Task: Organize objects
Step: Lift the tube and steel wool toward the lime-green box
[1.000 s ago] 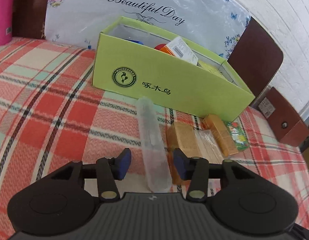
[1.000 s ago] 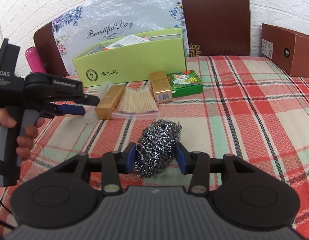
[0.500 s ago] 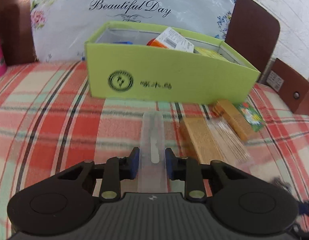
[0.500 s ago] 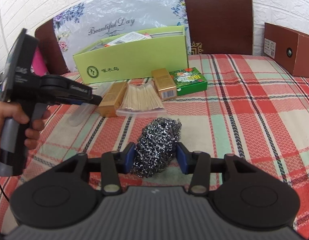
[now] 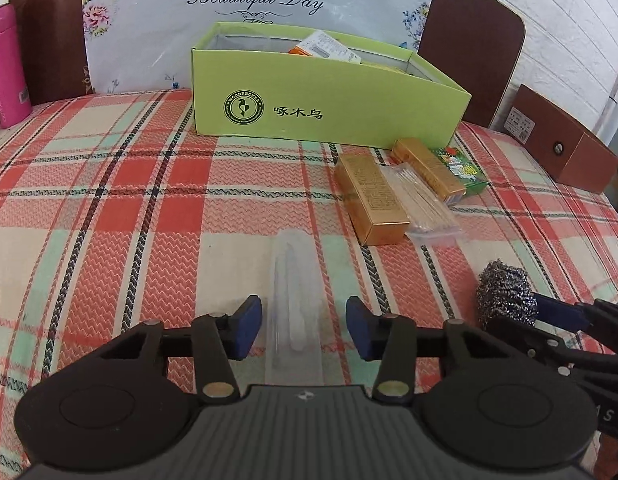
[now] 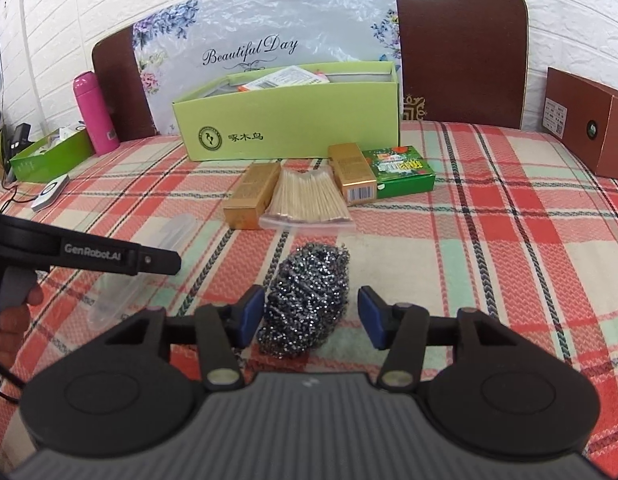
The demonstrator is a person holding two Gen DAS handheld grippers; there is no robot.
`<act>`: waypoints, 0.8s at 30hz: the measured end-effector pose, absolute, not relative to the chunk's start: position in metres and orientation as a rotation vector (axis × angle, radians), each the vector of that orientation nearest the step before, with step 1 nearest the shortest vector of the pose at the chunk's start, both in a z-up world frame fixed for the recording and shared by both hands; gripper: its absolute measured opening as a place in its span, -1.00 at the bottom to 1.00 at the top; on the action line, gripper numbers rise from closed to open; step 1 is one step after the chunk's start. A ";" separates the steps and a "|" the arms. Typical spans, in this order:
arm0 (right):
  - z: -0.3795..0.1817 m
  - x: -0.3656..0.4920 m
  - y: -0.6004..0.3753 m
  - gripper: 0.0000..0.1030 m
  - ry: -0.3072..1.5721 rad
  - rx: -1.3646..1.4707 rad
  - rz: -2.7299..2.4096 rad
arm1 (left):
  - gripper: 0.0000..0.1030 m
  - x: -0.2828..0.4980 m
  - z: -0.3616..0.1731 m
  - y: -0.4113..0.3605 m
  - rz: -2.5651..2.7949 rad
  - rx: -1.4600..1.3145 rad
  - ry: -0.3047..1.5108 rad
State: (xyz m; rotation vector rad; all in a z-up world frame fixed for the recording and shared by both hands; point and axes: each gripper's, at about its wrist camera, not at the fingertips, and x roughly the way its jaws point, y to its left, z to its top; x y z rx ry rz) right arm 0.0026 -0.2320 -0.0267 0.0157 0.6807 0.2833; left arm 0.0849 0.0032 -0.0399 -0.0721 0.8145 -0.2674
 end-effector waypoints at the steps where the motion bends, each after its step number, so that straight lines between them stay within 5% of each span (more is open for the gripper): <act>1: -0.028 0.004 -0.231 0.00 0.683 0.013 0.282 | -0.01 0.085 -0.041 0.005 -0.265 -0.077 0.809; 4: -0.033 0.009 -0.225 -0.14 0.693 0.007 0.289 | -0.13 0.084 -0.041 0.006 -0.269 -0.075 0.800; 5: -0.034 0.009 -0.224 -0.19 0.695 0.004 0.290 | -0.46 0.083 -0.041 0.006 -0.257 -0.060 0.797; 24: 0.047 0.043 -0.235 -0.24 0.450 -0.002 0.320 | -0.46 0.122 0.066 -0.015 -0.439 -0.122 0.563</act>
